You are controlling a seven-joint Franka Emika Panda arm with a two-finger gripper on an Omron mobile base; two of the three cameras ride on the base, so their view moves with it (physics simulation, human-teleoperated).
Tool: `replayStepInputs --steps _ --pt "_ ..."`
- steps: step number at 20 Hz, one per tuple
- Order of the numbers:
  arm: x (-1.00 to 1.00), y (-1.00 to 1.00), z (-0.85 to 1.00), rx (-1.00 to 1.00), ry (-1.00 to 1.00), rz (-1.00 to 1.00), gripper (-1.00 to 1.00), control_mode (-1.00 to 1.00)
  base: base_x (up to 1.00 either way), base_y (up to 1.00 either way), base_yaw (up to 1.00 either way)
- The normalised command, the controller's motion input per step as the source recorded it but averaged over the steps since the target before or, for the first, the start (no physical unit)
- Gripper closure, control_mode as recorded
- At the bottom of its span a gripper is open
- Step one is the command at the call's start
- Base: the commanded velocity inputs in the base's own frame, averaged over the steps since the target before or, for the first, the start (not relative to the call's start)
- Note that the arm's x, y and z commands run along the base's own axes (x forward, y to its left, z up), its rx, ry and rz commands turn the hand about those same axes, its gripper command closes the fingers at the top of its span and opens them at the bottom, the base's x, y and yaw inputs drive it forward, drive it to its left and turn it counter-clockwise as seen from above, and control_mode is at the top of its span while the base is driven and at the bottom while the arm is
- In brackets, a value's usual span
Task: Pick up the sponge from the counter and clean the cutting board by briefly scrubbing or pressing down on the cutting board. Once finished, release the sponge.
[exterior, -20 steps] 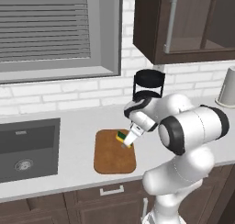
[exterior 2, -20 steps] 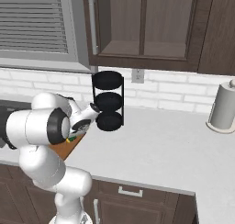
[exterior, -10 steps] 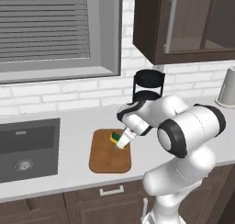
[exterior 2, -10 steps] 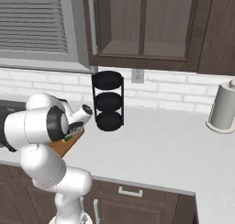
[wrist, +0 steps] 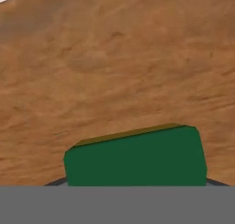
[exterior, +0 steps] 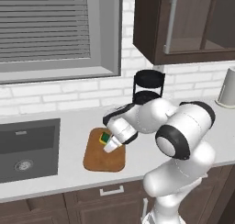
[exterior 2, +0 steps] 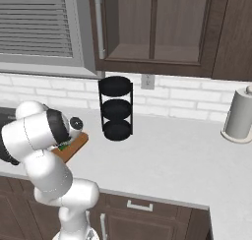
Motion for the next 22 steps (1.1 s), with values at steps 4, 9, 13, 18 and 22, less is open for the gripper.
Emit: replayStepInputs --steps 4,9,13,18,22 --pt "-0.02 1.00 -0.69 -0.14 -0.21 -0.20 1.00 -1.00 0.00 0.00 0.00" --pt "0.01 1.00 -0.61 -0.16 -0.10 -0.17 1.00 -1.00 0.00 0.00 0.00" --pt "0.01 1.00 0.00 -0.01 -0.06 -0.06 1.00 -1.00 0.00 0.00 0.00" --pt "0.27 1.00 0.00 0.03 0.04 0.01 1.00 -1.00 0.00 0.00 0.00" --pt "0.20 1.00 -0.43 0.07 0.01 0.00 1.00 -1.00 0.00 0.00 0.00"
